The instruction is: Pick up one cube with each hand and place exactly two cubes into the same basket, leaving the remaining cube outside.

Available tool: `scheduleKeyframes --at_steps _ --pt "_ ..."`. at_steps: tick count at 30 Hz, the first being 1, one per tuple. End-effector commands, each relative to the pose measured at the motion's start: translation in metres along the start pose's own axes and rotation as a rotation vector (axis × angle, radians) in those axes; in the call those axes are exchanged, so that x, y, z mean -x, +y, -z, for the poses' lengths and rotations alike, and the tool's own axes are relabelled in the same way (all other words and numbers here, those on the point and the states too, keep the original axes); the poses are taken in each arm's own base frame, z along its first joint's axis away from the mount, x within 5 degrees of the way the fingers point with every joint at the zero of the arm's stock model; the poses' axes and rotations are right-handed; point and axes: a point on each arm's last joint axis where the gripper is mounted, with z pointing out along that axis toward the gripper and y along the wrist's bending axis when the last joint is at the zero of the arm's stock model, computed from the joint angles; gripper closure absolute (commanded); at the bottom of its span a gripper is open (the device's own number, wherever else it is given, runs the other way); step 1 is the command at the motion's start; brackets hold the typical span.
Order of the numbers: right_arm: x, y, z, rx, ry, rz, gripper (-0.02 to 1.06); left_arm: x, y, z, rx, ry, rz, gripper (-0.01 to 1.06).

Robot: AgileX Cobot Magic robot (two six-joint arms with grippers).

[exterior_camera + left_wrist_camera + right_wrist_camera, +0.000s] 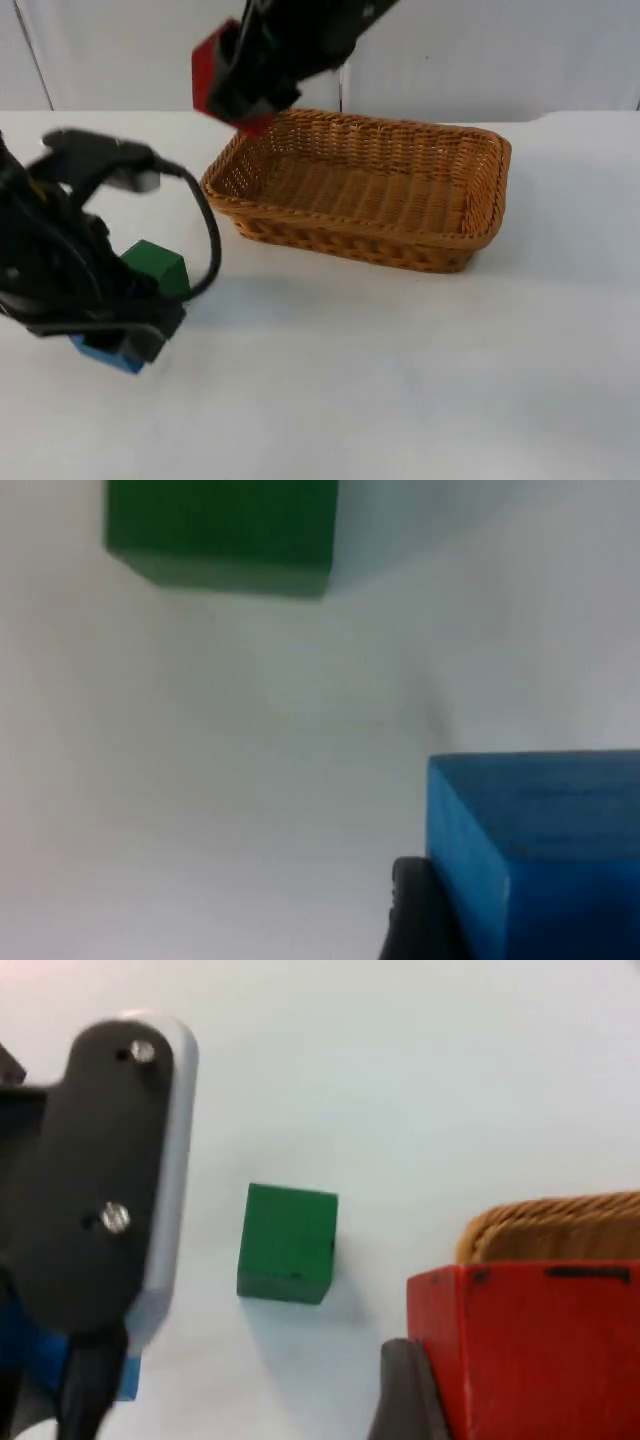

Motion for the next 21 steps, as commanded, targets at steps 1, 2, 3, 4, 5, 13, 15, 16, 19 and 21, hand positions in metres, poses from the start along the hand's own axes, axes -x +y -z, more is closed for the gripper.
scheduleKeyframes --at_steps 1,2,3,4,5,13,15,16,19,21 --pt "0.012 0.000 0.024 -0.012 -0.031 0.019 1.05 0.002 -0.004 0.019 -0.011 -0.045 0.012 1.05" --pt "0.015 -0.001 0.031 -0.018 -0.042 0.022 1.05 0.002 -0.005 0.026 -0.014 -0.066 0.014 1.05" --pt "0.017 0.000 0.038 -0.018 -0.047 0.020 1.05 0.003 -0.006 0.035 -0.017 -0.096 0.018 1.05" --pt "0.017 0.000 0.038 -0.018 -0.047 0.020 1.05 0.003 -0.006 0.035 -0.017 -0.096 0.018 1.05" --pt "0.019 -0.001 0.043 -0.022 -0.055 0.012 1.05 0.003 -0.006 0.044 -0.017 -0.125 0.015 1.05" --pt "0.021 0.000 0.052 -0.017 -0.053 -0.012 1.05 0.001 -0.011 0.090 -0.022 -0.278 0.047 1.05" --pt "0.021 0.000 0.052 -0.017 -0.053 -0.024 1.05 0.001 -0.011 0.094 -0.021 -0.296 0.046 1.05" --pt "0.020 0.000 0.052 -0.015 -0.049 -0.034 1.05 0.000 -0.011 0.097 -0.021 -0.309 0.045 1.05" --pt "0.018 -0.001 0.052 -0.013 -0.036 -0.054 1.05 -0.001 -0.012 0.103 -0.024 -0.330 0.046 1.05" --pt "0.017 -0.004 0.053 -0.018 -0.034 -0.058 1.05 0.000 -0.012 0.103 -0.026 -0.331 0.050 1.05"
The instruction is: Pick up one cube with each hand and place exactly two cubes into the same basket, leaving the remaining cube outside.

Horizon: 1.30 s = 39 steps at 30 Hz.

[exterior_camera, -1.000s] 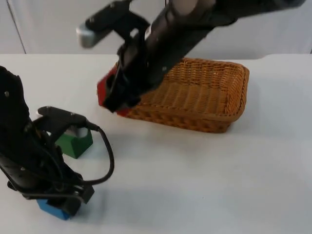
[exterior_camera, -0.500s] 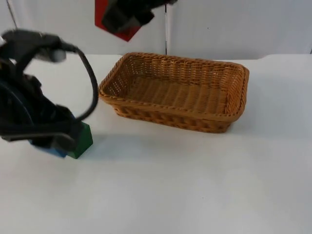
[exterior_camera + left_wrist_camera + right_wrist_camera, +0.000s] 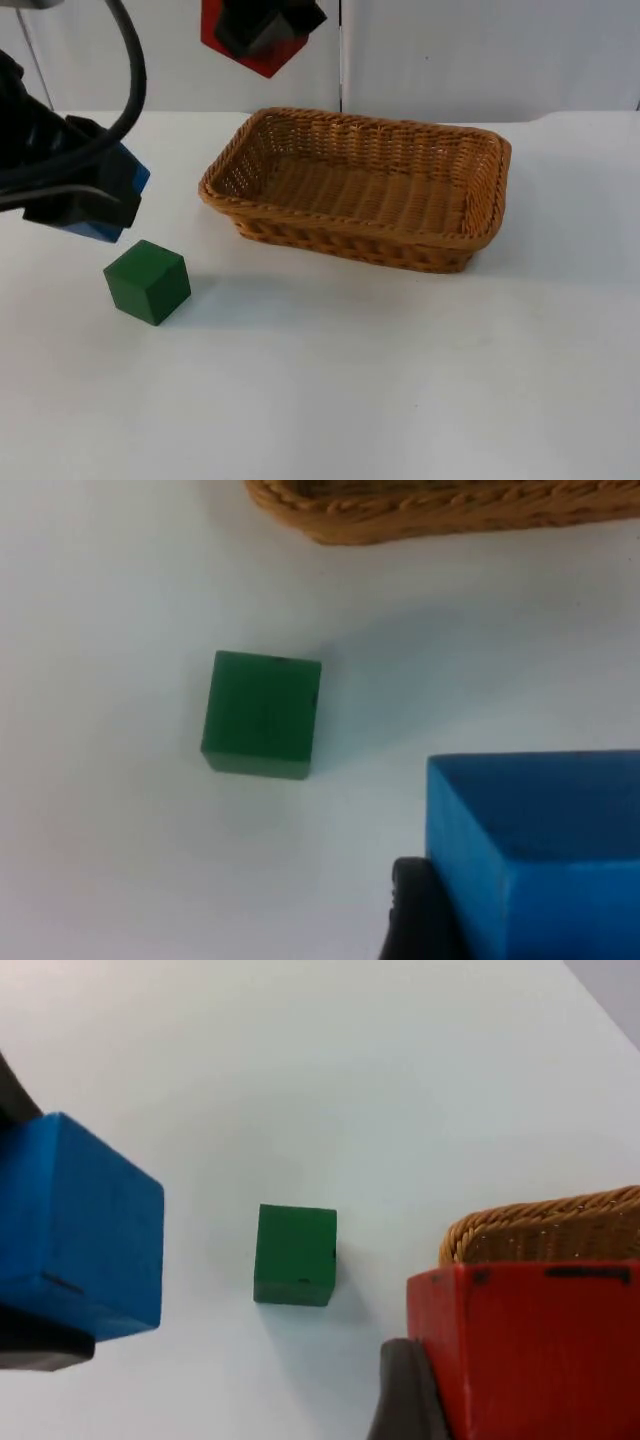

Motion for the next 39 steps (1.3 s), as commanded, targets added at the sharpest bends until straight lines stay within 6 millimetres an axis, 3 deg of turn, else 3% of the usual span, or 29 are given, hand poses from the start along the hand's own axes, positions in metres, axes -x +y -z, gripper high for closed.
scheduleKeyframes --at_steps 1,10,20,24,30,39 --pt "0.003 -0.003 0.007 -0.013 -0.014 -0.010 1.05 0.001 -0.002 0.002 -0.012 -0.010 0.023 1.05" --pt "-0.003 -0.020 0.009 -0.042 -0.007 -0.067 1.05 0.004 -0.002 0.003 -0.009 -0.038 0.027 1.05" --pt "-0.017 -0.058 0.017 -0.113 -0.006 -0.155 1.05 0.016 0.000 0.004 0.009 -0.159 0.037 1.05" --pt "-0.029 -0.083 0.023 -0.159 0.002 -0.201 1.05 0.038 0.000 0.001 0.006 -0.178 0.034 1.05" --pt "-0.037 -0.099 0.028 -0.188 0.011 -0.229 1.05 0.059 0.001 -0.008 0.007 -0.187 0.030 1.05" --pt "-0.053 -0.126 0.036 -0.241 0.025 -0.278 1.05 0.103 0.004 -0.046 0.007 -0.165 0.017 1.05"
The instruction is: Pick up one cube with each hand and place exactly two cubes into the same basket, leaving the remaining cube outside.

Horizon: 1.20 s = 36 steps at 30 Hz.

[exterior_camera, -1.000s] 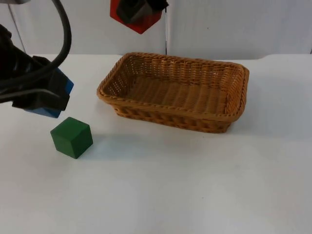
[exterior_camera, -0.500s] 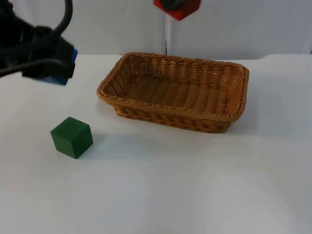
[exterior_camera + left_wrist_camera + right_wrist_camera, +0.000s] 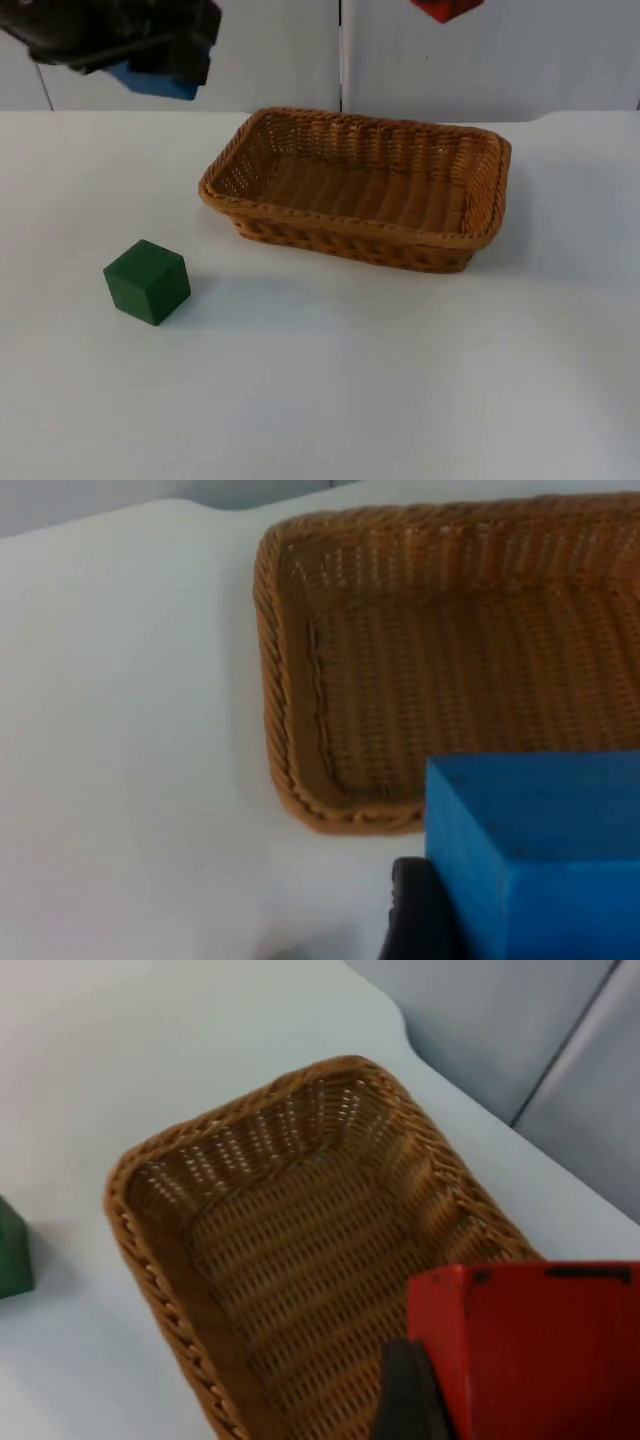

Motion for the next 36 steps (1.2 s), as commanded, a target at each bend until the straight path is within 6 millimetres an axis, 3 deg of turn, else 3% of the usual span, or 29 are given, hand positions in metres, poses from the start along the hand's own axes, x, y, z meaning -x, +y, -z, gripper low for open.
scheduleKeyframes --at_steps 1,9,18,29,36 --pt "0.003 -0.005 0.005 -0.013 -0.023 -0.012 1.05 0.008 -0.001 -0.007 -0.006 -0.010 0.004 1.05" --pt "-0.013 -0.006 -0.031 0.001 0.043 -0.022 1.05 0.031 0.001 -0.050 -0.005 -0.003 -0.023 1.05" --pt "-0.039 -0.007 -0.083 0.005 0.101 -0.036 1.05 0.025 0.007 -0.094 0.008 0.023 -0.041 1.05" --pt "-0.052 -0.008 -0.112 -0.011 0.098 -0.042 1.05 0.017 0.013 -0.127 0.043 -0.038 -0.037 1.05" --pt "-0.067 -0.017 -0.129 -0.022 0.114 -0.073 1.05 0.020 0.015 -0.159 0.035 -0.005 -0.052 1.05"
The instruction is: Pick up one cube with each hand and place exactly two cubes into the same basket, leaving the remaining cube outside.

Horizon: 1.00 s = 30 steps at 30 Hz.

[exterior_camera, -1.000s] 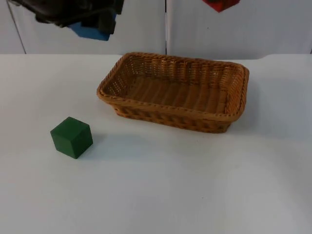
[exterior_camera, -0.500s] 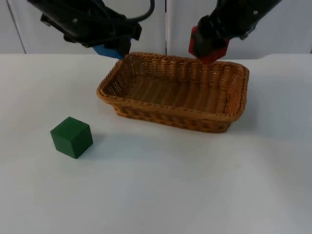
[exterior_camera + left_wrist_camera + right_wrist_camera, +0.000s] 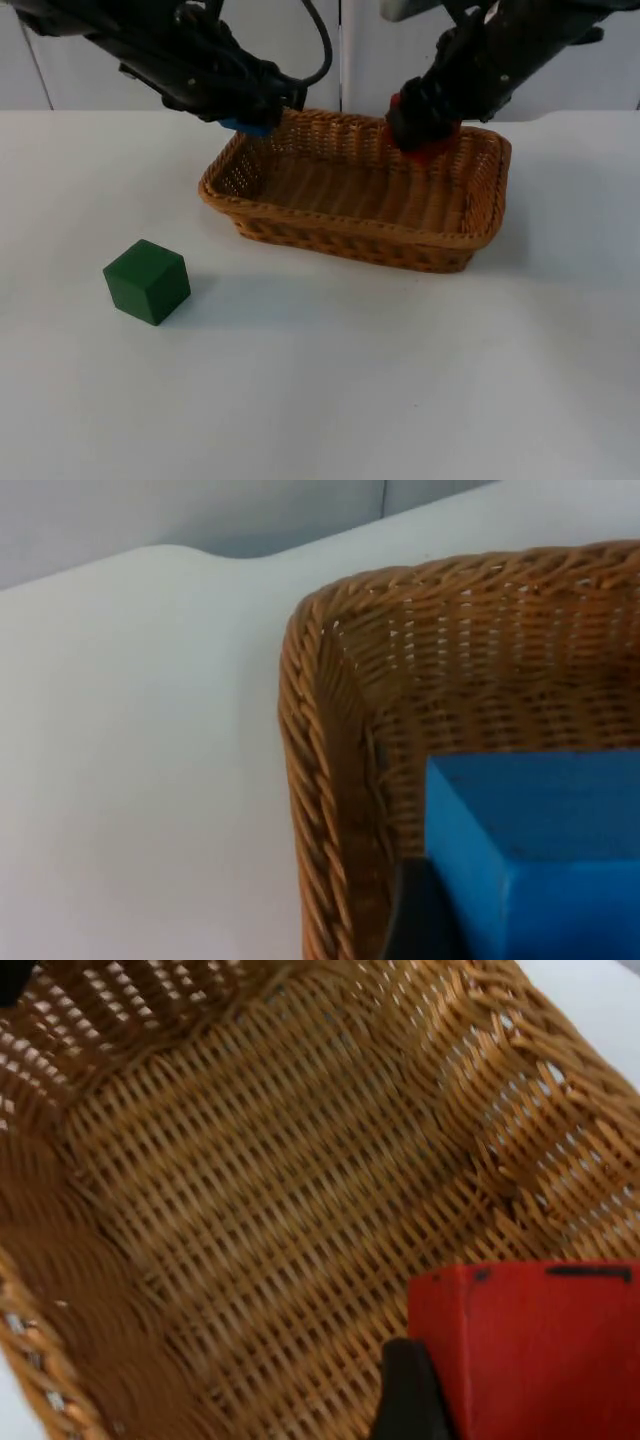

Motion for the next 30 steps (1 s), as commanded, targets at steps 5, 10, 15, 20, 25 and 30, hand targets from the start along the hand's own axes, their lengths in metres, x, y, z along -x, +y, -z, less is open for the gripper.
scheduleKeyframes --at_steps 5,10,15,20,25,30 --pt "-0.007 -0.005 -0.018 -0.018 -0.011 -0.040 1.05 0.005 -0.002 -0.030 -0.020 0.034 0.000 1.05" --pt "-0.017 -0.005 -0.034 -0.016 0.011 -0.046 1.05 -0.002 -0.001 -0.047 -0.019 0.050 -0.001 1.05" --pt "-0.025 -0.004 -0.045 -0.014 0.028 -0.049 1.05 -0.014 -0.002 -0.060 -0.027 0.083 0.019 1.05" --pt "-0.030 -0.004 -0.052 -0.012 0.039 -0.052 1.05 -0.020 -0.014 -0.066 -0.050 0.099 -0.009 1.05" --pt "-0.035 -0.003 -0.057 -0.007 0.057 -0.058 1.05 -0.020 -0.026 -0.068 -0.064 0.086 -0.080 1.05" --pt "-0.037 -0.003 -0.060 -0.005 0.066 -0.066 1.05 -0.025 -0.026 -0.072 -0.066 0.100 -0.077 1.05"
